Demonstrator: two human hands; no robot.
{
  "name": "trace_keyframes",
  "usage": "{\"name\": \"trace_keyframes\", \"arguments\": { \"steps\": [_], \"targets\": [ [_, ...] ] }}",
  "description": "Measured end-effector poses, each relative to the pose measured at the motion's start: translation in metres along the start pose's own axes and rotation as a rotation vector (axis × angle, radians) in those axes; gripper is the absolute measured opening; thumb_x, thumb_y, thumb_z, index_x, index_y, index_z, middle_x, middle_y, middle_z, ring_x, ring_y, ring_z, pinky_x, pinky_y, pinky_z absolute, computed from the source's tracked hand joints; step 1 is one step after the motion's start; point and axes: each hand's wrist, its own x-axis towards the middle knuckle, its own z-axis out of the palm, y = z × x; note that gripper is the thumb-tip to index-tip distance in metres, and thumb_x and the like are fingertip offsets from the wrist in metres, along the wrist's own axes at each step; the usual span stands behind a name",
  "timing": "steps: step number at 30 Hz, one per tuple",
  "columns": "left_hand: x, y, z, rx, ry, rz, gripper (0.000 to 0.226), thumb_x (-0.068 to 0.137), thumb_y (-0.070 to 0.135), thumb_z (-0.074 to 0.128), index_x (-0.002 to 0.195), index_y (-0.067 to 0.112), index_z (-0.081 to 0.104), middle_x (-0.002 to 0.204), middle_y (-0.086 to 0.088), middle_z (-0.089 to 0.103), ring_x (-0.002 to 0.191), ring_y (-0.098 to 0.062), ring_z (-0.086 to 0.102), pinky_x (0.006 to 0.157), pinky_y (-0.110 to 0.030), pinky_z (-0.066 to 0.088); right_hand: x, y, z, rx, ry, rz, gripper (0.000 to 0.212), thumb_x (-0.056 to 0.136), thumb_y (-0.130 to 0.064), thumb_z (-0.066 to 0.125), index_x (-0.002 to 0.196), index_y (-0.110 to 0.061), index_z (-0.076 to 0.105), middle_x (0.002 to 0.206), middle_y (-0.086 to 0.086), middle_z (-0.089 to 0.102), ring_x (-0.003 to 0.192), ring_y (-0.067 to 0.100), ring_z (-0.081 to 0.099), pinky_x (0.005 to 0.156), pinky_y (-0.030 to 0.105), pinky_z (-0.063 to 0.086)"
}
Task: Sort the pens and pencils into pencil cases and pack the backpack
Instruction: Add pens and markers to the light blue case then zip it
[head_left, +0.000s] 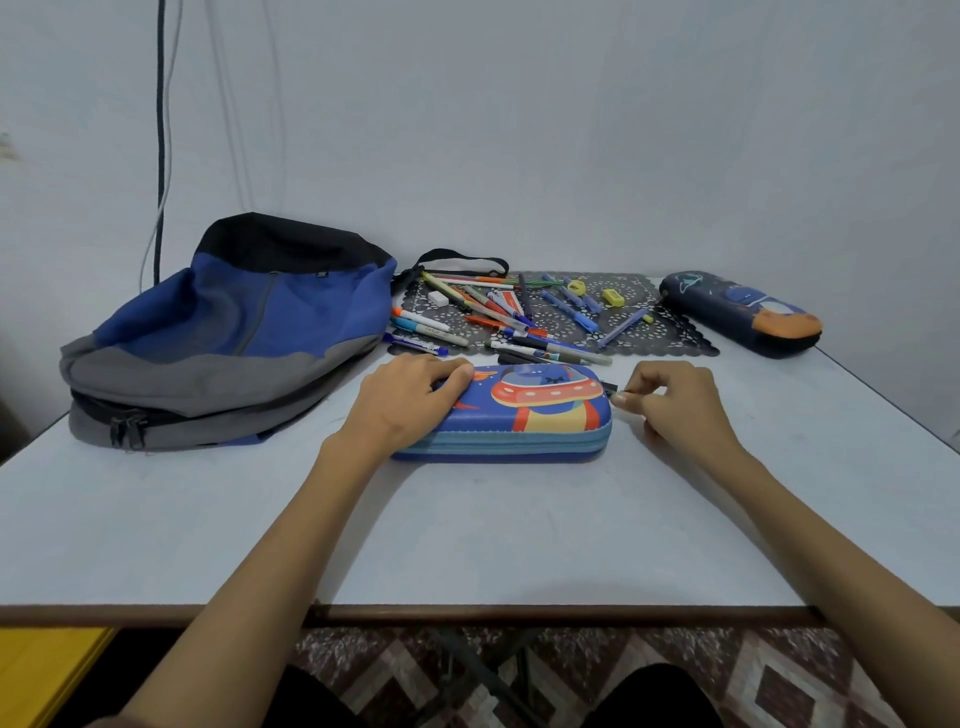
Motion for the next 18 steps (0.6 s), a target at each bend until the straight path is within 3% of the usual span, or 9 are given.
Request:
{"name": "trace_keyframes", "arguments": {
  "steps": [2, 6, 9, 14, 18],
  "targets": [
    [-0.001, 0.0, -0.001, -0.003, 0.002, 0.004, 0.043, 0.101, 0.05, 0.031, 0.129, 0.034, 0.061, 0.11, -0.001, 0.068, 0.096, -0.019, 0.057, 0.07, -0.03, 0.039, 0.01, -0.001, 0.006, -0.056, 0.032, -0.022, 0.022, 0.081, -0.02, 0.075, 0.065, -0.012, 0.063, 0.071, 0.005, 0.066, 0.061, 0.023, 0.059, 0.062, 0.042, 0.052],
    [-0.001, 0.001, -0.001, 0.003, -0.001, 0.004, 0.043, 0.101, 0.049, 0.031, 0.128, 0.034, 0.061, 0.109, -0.002, 0.068, 0.096, -0.019, 0.057, 0.069, -0.03, 0.038, 0.026, -0.014, 0.021, -0.159, 0.002, -0.06, 0.008, 0.08, -0.013, 0.069, 0.073, -0.015, 0.068, 0.076, 0.001, 0.069, 0.078, 0.02, 0.061, 0.058, 0.029, 0.044],
    [0.0, 0.001, -0.001, 0.012, -0.005, -0.001, 0.043, 0.101, 0.049, 0.031, 0.128, 0.034, 0.061, 0.108, -0.002, 0.068, 0.095, -0.019, 0.057, 0.069, -0.03, 0.039, 0.038, -0.02, 0.026, -0.173, -0.04, -0.026, 0.02, 0.077, -0.005, 0.062, 0.072, -0.023, 0.067, 0.079, -0.004, 0.069, 0.082, 0.018, 0.06, 0.056, 0.025, 0.038],
    [0.001, 0.001, 0.0, 0.023, -0.007, -0.009, 0.044, 0.101, 0.05, 0.03, 0.128, 0.034, 0.061, 0.109, -0.002, 0.067, 0.095, -0.019, 0.056, 0.069, -0.03, 0.04, 0.045, -0.015, 0.026, -0.075, -0.075, -0.026, 0.032, 0.079, -0.001, 0.064, 0.065, -0.03, 0.065, 0.076, -0.003, 0.069, 0.084, 0.021, 0.065, 0.071, 0.039, 0.056],
    [0.001, 0.001, -0.001, 0.028, -0.014, -0.013, 0.043, 0.101, 0.05, 0.03, 0.129, 0.035, 0.06, 0.109, -0.003, 0.067, 0.096, -0.019, 0.056, 0.07, -0.031, 0.041, 0.044, -0.002, 0.031, -0.04, -0.085, -0.104, 0.026, 0.084, -0.004, 0.064, 0.072, -0.026, 0.072, 0.079, 0.0, 0.072, 0.078, 0.022, 0.066, 0.069, 0.048, 0.057]
  ]
}}
